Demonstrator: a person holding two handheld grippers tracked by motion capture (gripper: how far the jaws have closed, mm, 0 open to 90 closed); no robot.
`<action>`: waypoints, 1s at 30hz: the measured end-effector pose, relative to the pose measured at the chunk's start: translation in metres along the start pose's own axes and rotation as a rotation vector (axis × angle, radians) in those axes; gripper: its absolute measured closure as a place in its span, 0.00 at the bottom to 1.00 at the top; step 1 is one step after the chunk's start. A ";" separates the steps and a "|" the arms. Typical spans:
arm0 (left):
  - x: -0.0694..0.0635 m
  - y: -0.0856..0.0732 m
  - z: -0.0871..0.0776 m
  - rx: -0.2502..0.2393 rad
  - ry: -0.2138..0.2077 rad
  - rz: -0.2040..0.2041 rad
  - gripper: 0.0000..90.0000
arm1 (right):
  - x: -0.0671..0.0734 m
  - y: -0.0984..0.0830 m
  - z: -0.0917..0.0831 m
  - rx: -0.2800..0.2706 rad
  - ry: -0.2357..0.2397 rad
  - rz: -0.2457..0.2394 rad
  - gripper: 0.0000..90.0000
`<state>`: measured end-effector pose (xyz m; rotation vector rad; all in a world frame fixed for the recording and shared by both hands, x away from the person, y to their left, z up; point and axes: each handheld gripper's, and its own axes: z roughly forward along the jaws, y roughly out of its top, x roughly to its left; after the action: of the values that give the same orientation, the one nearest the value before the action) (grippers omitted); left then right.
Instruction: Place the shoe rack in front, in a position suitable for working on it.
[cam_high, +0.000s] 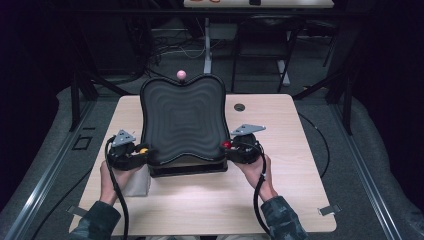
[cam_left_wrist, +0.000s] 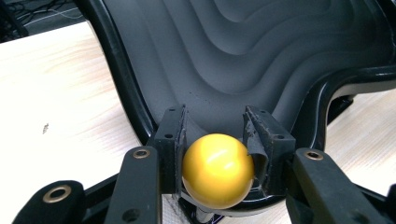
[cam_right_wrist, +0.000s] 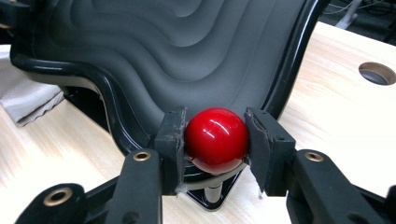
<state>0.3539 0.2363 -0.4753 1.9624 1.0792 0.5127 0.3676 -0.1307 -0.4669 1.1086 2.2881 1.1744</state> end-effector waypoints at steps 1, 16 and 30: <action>0.001 0.000 0.000 -0.001 0.002 -0.001 0.66 | 0.003 -0.001 0.000 -0.001 0.000 -0.012 0.66; 0.014 -0.001 -0.003 -0.003 0.026 -0.018 0.67 | 0.017 0.002 0.007 0.018 -0.002 -0.094 0.66; 0.019 -0.002 -0.007 -0.005 0.029 -0.031 0.61 | 0.020 0.001 0.012 0.009 0.020 -0.098 0.67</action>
<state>0.3591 0.2558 -0.4736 1.9364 1.1240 0.5271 0.3622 -0.1084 -0.4728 0.9801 2.3367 1.1430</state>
